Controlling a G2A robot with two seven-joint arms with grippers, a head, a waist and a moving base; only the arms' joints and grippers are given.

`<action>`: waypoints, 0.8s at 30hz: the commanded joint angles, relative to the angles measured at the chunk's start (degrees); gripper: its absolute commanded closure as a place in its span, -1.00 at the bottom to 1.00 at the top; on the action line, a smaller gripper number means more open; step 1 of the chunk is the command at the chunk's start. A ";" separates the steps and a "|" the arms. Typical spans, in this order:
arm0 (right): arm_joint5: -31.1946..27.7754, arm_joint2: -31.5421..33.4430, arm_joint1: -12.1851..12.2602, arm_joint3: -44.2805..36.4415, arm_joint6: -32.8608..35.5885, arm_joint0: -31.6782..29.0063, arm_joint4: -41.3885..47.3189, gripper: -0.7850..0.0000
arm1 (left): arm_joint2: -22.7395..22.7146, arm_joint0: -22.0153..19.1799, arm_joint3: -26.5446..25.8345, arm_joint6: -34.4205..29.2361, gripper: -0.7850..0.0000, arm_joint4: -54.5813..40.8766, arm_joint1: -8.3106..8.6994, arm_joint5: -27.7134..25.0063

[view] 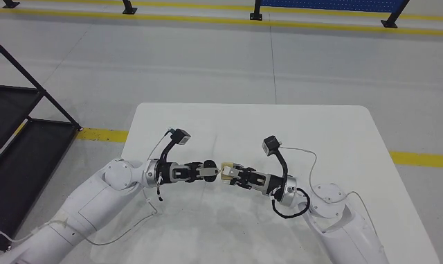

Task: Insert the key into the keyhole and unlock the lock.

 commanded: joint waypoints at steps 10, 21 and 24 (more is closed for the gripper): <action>0.00 0.00 0.00 0.00 0.00 0.00 0.00 1.00 | -1.77 1.12 -0.79 2.37 1.00 5.48 -0.61 -1.16; 0.00 0.00 0.00 0.00 0.00 0.00 0.00 1.00 | -4.02 2.62 -1.59 5.39 1.00 11.47 -1.08 -4.29; 0.00 0.00 0.00 0.00 0.00 0.00 0.00 1.00 | -4.57 2.87 -1.79 5.82 1.00 13.02 -1.19 -5.20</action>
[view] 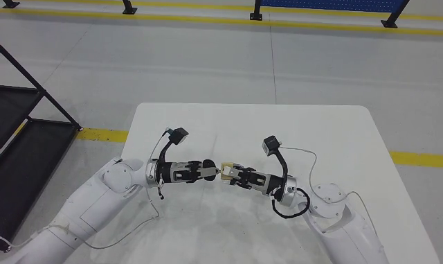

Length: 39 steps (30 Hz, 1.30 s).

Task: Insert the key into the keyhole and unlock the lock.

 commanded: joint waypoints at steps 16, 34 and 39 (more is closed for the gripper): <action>0.00 0.00 0.00 0.00 0.00 0.00 0.00 1.00 | -2.89 2.08 -1.52 6.63 1.00 11.87 -0.82 -5.39; 0.00 0.00 0.00 0.00 0.00 0.00 0.00 1.00 | -6.92 6.03 -4.66 19.41 1.00 30.83 -1.87 -9.36; 0.00 0.00 0.00 0.00 0.00 0.00 0.00 1.00 | -7.62 6.82 -5.14 21.99 1.00 33.93 -2.15 -10.00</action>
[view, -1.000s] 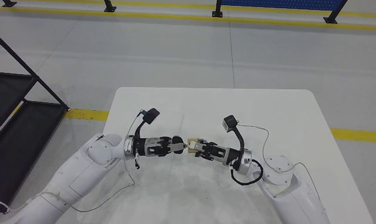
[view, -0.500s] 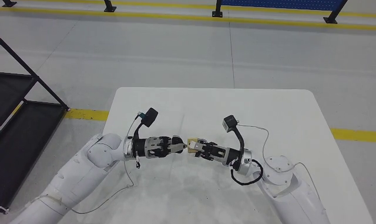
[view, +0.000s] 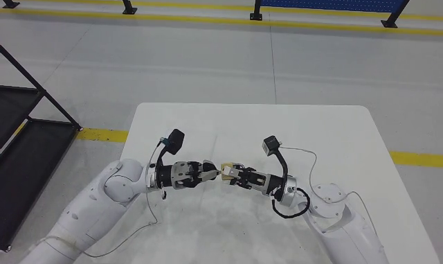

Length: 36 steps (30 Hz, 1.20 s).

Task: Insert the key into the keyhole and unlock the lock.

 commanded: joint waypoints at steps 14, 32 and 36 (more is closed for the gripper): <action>0.00 0.00 0.00 0.00 0.00 0.00 0.00 1.00 | -3.02 2.19 -1.89 8.95 1.00 13.13 -0.95 -1.36; 0.00 0.00 0.00 0.00 0.00 0.00 0.00 1.00 | -6.07 5.35 -3.74 22.23 1.00 30.63 -2.41 -2.25; 0.00 0.00 0.00 0.00 0.00 0.00 0.00 1.00 | -6.46 5.74 -3.96 24.21 1.00 33.34 -2.68 -2.12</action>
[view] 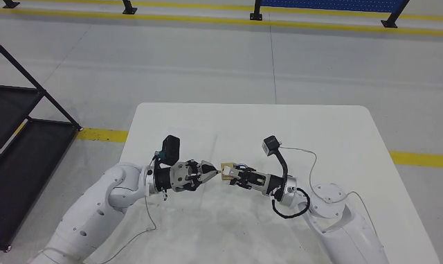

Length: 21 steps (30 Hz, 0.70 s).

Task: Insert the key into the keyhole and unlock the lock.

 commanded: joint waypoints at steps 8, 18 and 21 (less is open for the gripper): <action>0.00 0.00 0.00 0.00 0.00 0.00 0.00 1.00 | -0.95 0.84 -0.76 4.25 1.00 6.30 -0.53 0.68; 0.00 0.00 0.00 0.00 0.00 0.00 0.00 1.00 | -1.70 1.54 -1.56 9.83 1.00 14.17 -1.07 0.66; 0.00 0.00 0.00 0.00 0.00 0.00 0.00 1.00 | -1.80 1.70 -1.54 11.76 1.00 16.27 -1.23 0.52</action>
